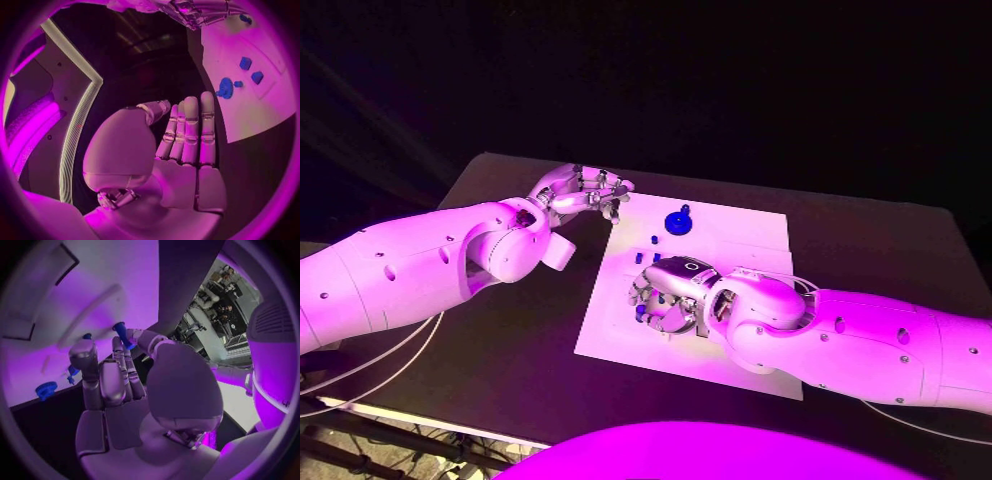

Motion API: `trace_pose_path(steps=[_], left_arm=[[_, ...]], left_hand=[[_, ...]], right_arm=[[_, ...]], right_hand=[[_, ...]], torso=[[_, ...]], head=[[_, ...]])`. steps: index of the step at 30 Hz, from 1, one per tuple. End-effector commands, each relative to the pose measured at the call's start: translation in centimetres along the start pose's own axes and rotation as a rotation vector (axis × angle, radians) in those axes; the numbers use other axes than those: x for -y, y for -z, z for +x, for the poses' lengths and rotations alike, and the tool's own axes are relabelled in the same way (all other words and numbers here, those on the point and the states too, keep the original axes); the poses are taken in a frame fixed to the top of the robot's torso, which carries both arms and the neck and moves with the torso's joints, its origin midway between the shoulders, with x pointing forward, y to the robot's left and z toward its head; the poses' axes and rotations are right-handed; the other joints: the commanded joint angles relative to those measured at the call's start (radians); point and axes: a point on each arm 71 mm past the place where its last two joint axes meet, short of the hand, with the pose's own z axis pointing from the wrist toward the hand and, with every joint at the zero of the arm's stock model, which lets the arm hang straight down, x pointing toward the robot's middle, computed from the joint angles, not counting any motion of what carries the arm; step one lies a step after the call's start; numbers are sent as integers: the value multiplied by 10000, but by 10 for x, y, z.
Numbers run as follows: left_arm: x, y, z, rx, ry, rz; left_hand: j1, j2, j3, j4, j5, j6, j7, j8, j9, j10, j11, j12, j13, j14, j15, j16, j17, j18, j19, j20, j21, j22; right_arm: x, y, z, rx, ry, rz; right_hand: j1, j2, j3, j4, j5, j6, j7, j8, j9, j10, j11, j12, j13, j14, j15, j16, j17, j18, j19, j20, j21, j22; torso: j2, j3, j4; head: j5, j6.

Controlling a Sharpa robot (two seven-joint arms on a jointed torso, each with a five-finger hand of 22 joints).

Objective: Assemble the parts on the task board

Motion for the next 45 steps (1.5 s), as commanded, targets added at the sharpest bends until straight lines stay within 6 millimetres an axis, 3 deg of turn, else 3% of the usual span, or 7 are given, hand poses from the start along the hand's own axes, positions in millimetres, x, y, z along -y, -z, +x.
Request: trace_pose_path(steps=[1, 15, 19, 25, 28, 35, 45], left_arm=[[1, 0, 2, -178, 69, -9], [0, 0, 1, -203, 68, -68], [-1, 0, 0, -191, 63, -75], [-1, 0, -1, -206, 67, -75], [-2, 0, -1, -180, 66, -87], [-8, 3, -1, -159, 112, -166], [-14, 5, 1, -167, 181, -237]], left_hand=[[-23, 41, 14, 65, 15, -81, -14, -37, -17, 47, 0, -40, -10, 62, 38, -36, -11, 139, 83, -10, -39, -16], [-47, 40, 6, 98, 13, -88, -10, -45, -23, 37, 6, -46, -17, 61, 44, -40, -11, 138, 87, -6, -54, -27], [-58, 40, 2, 114, 12, -88, -10, -45, -24, 34, 8, -48, -20, 60, 47, -42, -12, 137, 88, -4, -61, -32], [-62, 42, 1, 121, 12, -84, -12, -44, -24, 33, 8, -48, -21, 60, 48, -43, -12, 137, 89, -2, -65, -35], [-61, 43, 1, 123, 12, -82, -13, -43, -24, 33, 7, -48, -21, 60, 48, -43, -12, 137, 89, -2, -66, -35], [-61, 43, 1, 123, 12, -82, -13, -43, -24, 33, 7, -48, -21, 60, 48, -43, -12, 137, 89, -2, -66, -35], [-55, 30, -4, 123, 11, -71, -24, -38, -23, 30, 1, -48, -24, 57, 47, -46, -11, 137, 91, 0, -78, -44]], right_arm=[[-2, 1, 1, -26, -54, -259], [1, 7, -4, 658, -446, -96], [5, 16, -10, 880, -803, 55], [22, 37, -36, 1723, -1863, 472], [37, 52, -54, 2257, -2797, 1001], [82, 95, -76, 2590, -4452, 2967], [119, 153, -64, 1771, -4354, 5419]], right_hand=[[-5, -96, -91, 8, -32, -56, 41, -62, 18, -296, 71, -35, -60, -166, 43, -132, -255, 45, -148, 23, -237, 451], [155, -76, -1564, 265, 15, -980, 55, -525, -57, -2290, 345, 690, -41, -1189, 363, -514, -1420, 363, -1242, 339, -2410, -135], [1428, 432, -4469, 1405, 160, -1492, -152, -706, -17, -3891, 546, 2137, 255, -2044, 524, -908, -2674, 549, -1878, 542, -4025, -689], [2356, 362, -5605, 2939, 121, -1564, -3, -665, 73, -4319, 468, 3548, 456, -1984, 470, -785, -2931, 546, -1631, 517, -4079, -761], [2291, 572, -5388, 2898, 70, -1281, 436, -522, 123, -3044, 342, 4280, 551, -1115, 330, -222, -1889, 300, -653, 379, -2362, -238], [1625, 767, -4725, 2914, 58, -358, -52, 152, 300, 55, -342, 5533, 956, 70, -248, 438, -159, -89, 692, -114, 324, 607], [-243, 500, -4804, 2921, 11, -359, -331, 1396, 633, 2570, -542, 12262, 10770, 851, -429, 1859, 3186, -327, 1249, -348, 1694, 1194]], torso=[[2, 0, -6], [-9, 3, -16], [-20, 0, -4], [-31, -11, -9], [-56, -8, -35], [-170, -19, -126], [-324, 56, -281]], head=[[0, -16], [-16, 30], [-76, 54], [-466, 155], [-761, 211], [-1592, 353], [-2140, 340]])
